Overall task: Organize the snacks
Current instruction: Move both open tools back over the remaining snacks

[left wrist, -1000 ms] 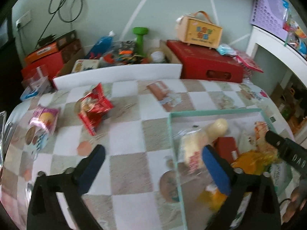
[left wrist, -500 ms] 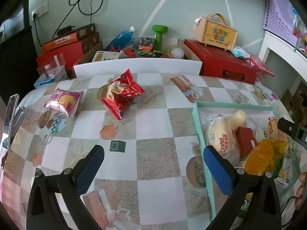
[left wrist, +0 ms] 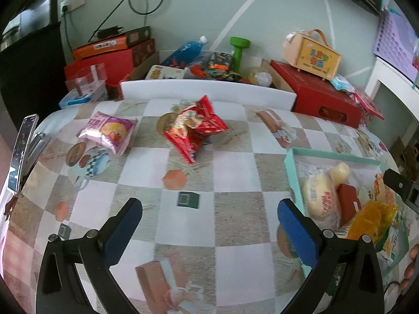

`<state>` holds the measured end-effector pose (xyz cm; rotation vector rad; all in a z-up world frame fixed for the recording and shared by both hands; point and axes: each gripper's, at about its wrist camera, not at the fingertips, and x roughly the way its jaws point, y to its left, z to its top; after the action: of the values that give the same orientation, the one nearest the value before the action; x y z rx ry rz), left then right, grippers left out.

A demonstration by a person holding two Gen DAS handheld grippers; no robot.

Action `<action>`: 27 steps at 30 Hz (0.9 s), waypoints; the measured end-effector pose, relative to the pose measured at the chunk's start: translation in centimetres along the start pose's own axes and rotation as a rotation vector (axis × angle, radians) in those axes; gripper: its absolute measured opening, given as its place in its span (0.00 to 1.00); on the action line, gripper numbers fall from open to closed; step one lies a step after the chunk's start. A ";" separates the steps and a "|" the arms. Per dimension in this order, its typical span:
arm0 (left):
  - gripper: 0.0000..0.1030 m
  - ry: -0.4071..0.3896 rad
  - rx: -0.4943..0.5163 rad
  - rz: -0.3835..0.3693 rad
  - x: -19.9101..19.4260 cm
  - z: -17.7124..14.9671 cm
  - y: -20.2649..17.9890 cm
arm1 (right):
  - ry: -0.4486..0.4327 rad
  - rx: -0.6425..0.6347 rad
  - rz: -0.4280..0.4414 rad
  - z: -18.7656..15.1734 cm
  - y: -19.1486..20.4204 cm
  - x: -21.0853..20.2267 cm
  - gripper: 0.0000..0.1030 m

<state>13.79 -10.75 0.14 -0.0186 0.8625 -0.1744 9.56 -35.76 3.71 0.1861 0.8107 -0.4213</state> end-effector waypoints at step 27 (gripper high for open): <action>1.00 -0.095 -0.342 0.130 1.6 2.7 14.8 | -0.088 -0.264 0.252 -1.7 16.2 0.2 1.00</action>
<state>19.03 3.41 -0.58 -0.2880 0.7876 0.0973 15.56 -20.61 2.44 0.0222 0.7376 -0.0823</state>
